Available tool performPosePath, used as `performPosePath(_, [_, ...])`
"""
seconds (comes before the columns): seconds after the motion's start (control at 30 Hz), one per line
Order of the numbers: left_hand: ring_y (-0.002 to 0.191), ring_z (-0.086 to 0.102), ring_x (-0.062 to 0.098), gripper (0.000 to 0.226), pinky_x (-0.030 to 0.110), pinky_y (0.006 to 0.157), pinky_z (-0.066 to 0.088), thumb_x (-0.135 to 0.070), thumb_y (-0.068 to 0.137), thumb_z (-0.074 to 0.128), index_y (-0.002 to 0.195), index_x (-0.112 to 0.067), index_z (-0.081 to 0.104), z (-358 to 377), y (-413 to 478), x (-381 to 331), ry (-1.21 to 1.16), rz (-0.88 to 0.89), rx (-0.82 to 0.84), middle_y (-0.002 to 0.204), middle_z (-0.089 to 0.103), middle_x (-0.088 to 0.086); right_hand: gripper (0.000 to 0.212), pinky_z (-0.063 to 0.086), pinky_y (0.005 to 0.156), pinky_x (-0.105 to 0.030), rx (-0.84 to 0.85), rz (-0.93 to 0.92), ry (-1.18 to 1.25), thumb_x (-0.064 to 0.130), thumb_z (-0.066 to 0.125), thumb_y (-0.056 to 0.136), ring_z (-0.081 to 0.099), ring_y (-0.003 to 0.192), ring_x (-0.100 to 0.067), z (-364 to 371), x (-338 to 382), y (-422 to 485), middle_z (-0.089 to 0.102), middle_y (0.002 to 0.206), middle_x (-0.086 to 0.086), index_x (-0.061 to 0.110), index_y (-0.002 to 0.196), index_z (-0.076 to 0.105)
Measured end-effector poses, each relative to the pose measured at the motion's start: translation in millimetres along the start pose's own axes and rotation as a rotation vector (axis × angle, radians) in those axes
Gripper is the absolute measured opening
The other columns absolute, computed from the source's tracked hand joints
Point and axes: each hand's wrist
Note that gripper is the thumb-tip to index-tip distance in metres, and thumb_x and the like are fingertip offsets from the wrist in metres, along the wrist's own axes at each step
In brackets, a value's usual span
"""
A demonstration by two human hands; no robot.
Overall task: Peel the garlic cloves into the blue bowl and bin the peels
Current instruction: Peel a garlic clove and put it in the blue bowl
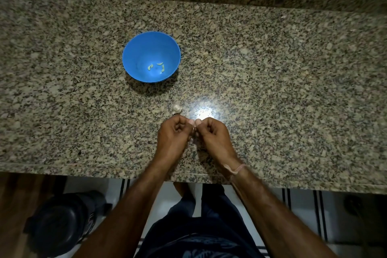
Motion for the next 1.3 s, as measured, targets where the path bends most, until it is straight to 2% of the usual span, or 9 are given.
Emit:
performPosePath(0.17, [0.061, 0.06, 0.004, 0.019, 0.017, 0.056, 0.047, -0.021, 0.102, 0.063, 0.09, -0.008, 0.07, -0.4, 2.0, -4.2, -0.065, -0.08, -0.002, 0.071, 0.068, 0.0, 0.024, 0.061, 0.08, -0.051, 0.015, -0.01, 0.03, 0.03, 0.069, 0.1, 0.072, 0.087, -0.039, -4.7, 1.0, 3.3, 0.076, 0.088, -0.013, 0.007, 0.093, 0.071])
performPosePath(0.33, [0.067, 0.066, 0.007, 0.013, 0.018, 0.06, 0.053, -0.016, 0.102, 0.063, 0.093, -0.009, 0.07, 4.3, 0.4, -4.8, -0.042, -0.06, 0.002, 0.076, 0.072, 0.004, 0.025, 0.043, 0.06, -0.013, 0.004, -0.09, -0.121, 0.026, 0.055, 0.108, 0.051, 0.064, 0.003, -0.2, -3.8, 4.4, 0.062, 0.078, 0.004, 0.007, 0.093, 0.062])
performPosePath(0.53, [0.058, 0.058, 0.011, 0.014, 0.025, 0.059, 0.05, -0.013, 0.1, 0.064, 0.089, -0.006, 0.069, 0.6, 4.5, -9.9, -0.443, -0.461, 0.161, 0.07, 0.067, 0.005, 0.019, 0.039, 0.058, -0.013, -0.047, -0.199, -0.142, 0.012, 0.052, 0.108, 0.046, 0.064, 0.003, 2.1, -1.7, -2.1, 0.055, 0.077, 0.005, 0.003, 0.092, 0.056])
performPosePath(0.67, [0.077, 0.066, 0.008, 0.008, 0.02, 0.067, 0.054, -0.016, 0.099, 0.067, 0.092, -0.018, 0.071, 1.9, 1.1, -4.3, 0.077, 0.044, -0.016, 0.083, 0.072, -0.006, 0.023, 0.039, 0.061, -0.021, -0.04, -0.08, -0.053, 0.021, 0.051, 0.109, 0.046, 0.068, -0.004, 4.0, -2.0, 1.4, 0.054, 0.078, 0.003, 0.006, 0.092, 0.058])
performPosePath(0.73, [0.08, 0.066, 0.006, 0.006, 0.014, 0.067, 0.052, -0.016, 0.097, 0.069, 0.092, -0.02, 0.071, 2.8, 0.7, -4.5, 0.182, 0.158, -0.074, 0.084, 0.072, -0.008, 0.025, 0.041, 0.064, -0.027, -0.042, -0.022, -0.007, 0.024, 0.051, 0.109, 0.048, 0.071, -0.01, 5.0, -3.8, 3.4, 0.054, 0.078, 0.003, 0.006, 0.093, 0.059])
performPosePath(0.8, [0.074, 0.065, 0.006, 0.008, 0.01, 0.063, 0.048, -0.019, 0.097, 0.069, 0.091, -0.016, 0.072, 2.5, 2.4, -4.7, 0.186, 0.081, -0.066, 0.081, 0.072, -0.007, 0.025, 0.042, 0.063, -0.025, -0.081, -0.053, -0.031, 0.023, 0.054, 0.108, 0.049, 0.069, -0.007, 5.7, -4.2, 2.3, 0.056, 0.076, 0.003, 0.007, 0.091, 0.06])
performPosePath(0.93, [0.057, 0.058, 0.012, 0.018, 0.026, 0.059, 0.049, -0.017, 0.101, 0.065, 0.087, -0.006, 0.07, 3.2, 3.5, -7.7, -0.341, -0.429, 0.139, 0.071, 0.066, 0.006, 0.021, 0.038, 0.056, -0.013, -0.182, -0.184, -0.111, 0.016, 0.059, 0.106, 0.047, 0.061, 0.001, 5.2, -3.9, -0.7, 0.055, 0.071, 0.007, 0.01, 0.085, 0.058])
performPosePath(1.13, [0.072, 0.069, 0.008, 0.011, 0.021, 0.066, 0.053, -0.021, 0.1, 0.066, 0.094, -0.013, 0.072, 10.3, 2.7, -4.6, 0.132, -0.052, -0.124, 0.08, 0.074, -0.003, 0.022, 0.043, 0.059, -0.019, -0.199, -0.164, -0.087, 0.022, 0.061, 0.105, 0.052, 0.065, -0.004, 7.2, -4.0, 3.8, 0.061, 0.076, 0.001, 0.01, 0.086, 0.06])
performPosePath(1.3, [0.073, 0.07, 0.013, 0.012, 0.024, 0.066, 0.053, -0.017, 0.101, 0.065, 0.095, -0.01, 0.072, 5.8, 11.1, 3.3, -0.058, -0.155, -0.127, 0.081, 0.075, 0.004, 0.018, 0.055, 0.066, -0.021, -0.25, -0.194, -0.128, 0.018, 0.069, 0.101, 0.068, 0.075, -0.015, 0.2, -7.5, 9.0, 0.069, 0.078, -0.003, 0.009, 0.085, 0.066])
Point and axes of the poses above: each hand's wrist, its own y-axis towards the middle knuckle, its own z-axis out of the palm, x = y × z
